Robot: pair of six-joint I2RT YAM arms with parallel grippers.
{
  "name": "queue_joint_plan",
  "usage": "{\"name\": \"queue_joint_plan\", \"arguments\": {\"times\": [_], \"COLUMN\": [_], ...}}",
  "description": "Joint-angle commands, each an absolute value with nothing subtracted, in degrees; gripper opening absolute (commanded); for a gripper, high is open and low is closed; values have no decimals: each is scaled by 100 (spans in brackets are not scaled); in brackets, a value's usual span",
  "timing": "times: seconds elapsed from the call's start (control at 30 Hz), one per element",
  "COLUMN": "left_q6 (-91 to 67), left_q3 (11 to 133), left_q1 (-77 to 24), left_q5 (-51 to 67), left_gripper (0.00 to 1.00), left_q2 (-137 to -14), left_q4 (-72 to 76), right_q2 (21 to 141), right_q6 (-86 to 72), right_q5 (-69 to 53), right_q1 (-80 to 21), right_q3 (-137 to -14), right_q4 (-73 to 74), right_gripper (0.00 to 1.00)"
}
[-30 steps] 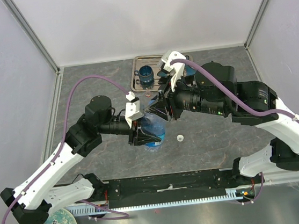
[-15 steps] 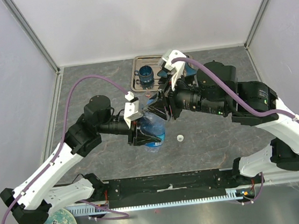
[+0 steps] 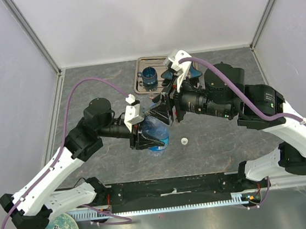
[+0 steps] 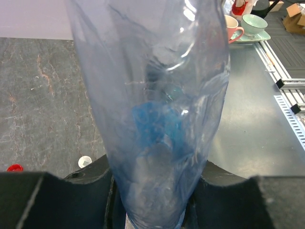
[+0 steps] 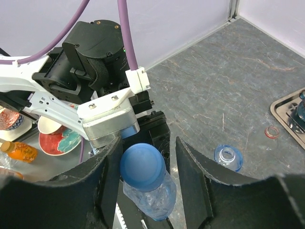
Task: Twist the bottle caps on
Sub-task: Screw the bottle cap onto the plastic bottle.
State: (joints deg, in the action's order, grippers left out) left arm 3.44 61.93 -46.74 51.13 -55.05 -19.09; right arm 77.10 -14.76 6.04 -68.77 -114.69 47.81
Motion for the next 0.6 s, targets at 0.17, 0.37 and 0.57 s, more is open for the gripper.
{"name": "queue_joint_plan", "arguments": {"times": [0.17, 0.37, 0.57], "left_q6": [343, 290, 281], "left_q3": [6267, 6170, 6047], "left_q1": [-4816, -4816, -4816], "left_q5": [5476, 5405, 5370], "left_gripper": [2, 2, 2], "left_q2": [-5405, -5388, -5361], "left_q4": [-1626, -1635, -1635], "right_q2": [7752, 7726, 7673], "right_q6": [-1494, -1485, -1477], "right_q5": [809, 747, 677], "right_q1": [-6838, -6838, -6838], "right_q3": [-11426, -11513, -11575], "right_q4": [4157, 4069, 4052], "right_gripper": [56, 57, 59]}}
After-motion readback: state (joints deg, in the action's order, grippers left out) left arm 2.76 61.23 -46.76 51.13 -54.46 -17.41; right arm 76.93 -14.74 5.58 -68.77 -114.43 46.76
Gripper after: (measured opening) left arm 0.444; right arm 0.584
